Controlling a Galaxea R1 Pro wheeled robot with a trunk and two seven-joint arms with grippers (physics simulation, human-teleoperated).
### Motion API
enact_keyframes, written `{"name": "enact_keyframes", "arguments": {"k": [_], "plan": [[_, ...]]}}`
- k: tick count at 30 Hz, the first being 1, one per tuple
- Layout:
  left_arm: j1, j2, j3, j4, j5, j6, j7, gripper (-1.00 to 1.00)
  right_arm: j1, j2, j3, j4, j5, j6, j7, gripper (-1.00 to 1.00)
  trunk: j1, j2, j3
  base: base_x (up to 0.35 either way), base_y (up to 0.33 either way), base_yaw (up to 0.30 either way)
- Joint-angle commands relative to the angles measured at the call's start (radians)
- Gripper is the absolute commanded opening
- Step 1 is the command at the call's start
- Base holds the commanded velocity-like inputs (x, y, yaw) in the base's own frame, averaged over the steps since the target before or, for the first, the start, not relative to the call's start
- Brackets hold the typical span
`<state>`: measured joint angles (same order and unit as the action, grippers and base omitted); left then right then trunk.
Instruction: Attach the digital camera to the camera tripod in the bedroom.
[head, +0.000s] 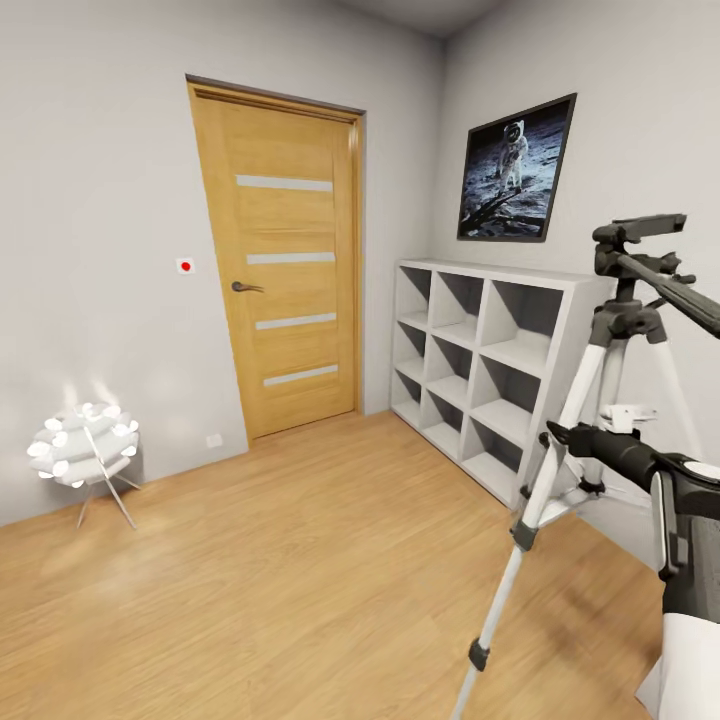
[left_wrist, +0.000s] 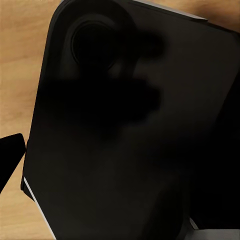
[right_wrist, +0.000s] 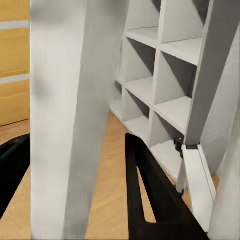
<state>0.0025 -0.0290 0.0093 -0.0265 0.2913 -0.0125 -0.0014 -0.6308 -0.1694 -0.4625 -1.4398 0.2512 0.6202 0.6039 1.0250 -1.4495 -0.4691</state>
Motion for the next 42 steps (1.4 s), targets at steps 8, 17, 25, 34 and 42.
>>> {"name": "enact_keyframes", "arguments": {"k": [8, 17, 25, 34, 42], "plan": [[0.000, 0.000, 0.001, -0.001, 0.005, -0.001, 0.000, 1.00, -0.004, 0.014, -0.002, 0.027, 0.013, -0.057, 0.071, -1.00, 0.000, 0.000, -0.001, 0.000, 0.000, 0.000], [0.000, 0.000, 0.001, -0.001, 0.005, -0.001, 0.000, 1.00, -0.004, 0.015, -0.003, 0.032, 0.016, -0.061, 0.145, -1.00, 0.000, 0.000, -0.001, 0.000, 0.000, 0.000], [0.000, 0.000, 0.000, -0.001, 0.005, -0.001, 0.000, 1.00, -0.004, 0.015, -0.005, 0.040, 0.017, -0.062, 0.225, -1.00, 0.000, 0.000, -0.001, 0.000, 0.000, 0.000], [0.000, 0.000, 0.001, -0.001, 0.005, -0.001, 0.000, 1.00, -0.004, 0.014, -0.007, 0.124, 0.027, -0.062, 0.229, -1.00, 0.000, 0.000, -0.001, 0.000, 0.000, 0.000], [0.000, 0.000, 0.001, -0.001, 0.005, -0.001, 0.000, 1.00, -0.004, 0.014, -0.007, 0.204, 0.049, -0.120, 0.211, -1.00, 0.000, 0.000, -0.001, 0.000, 0.000, 0.000]]}}
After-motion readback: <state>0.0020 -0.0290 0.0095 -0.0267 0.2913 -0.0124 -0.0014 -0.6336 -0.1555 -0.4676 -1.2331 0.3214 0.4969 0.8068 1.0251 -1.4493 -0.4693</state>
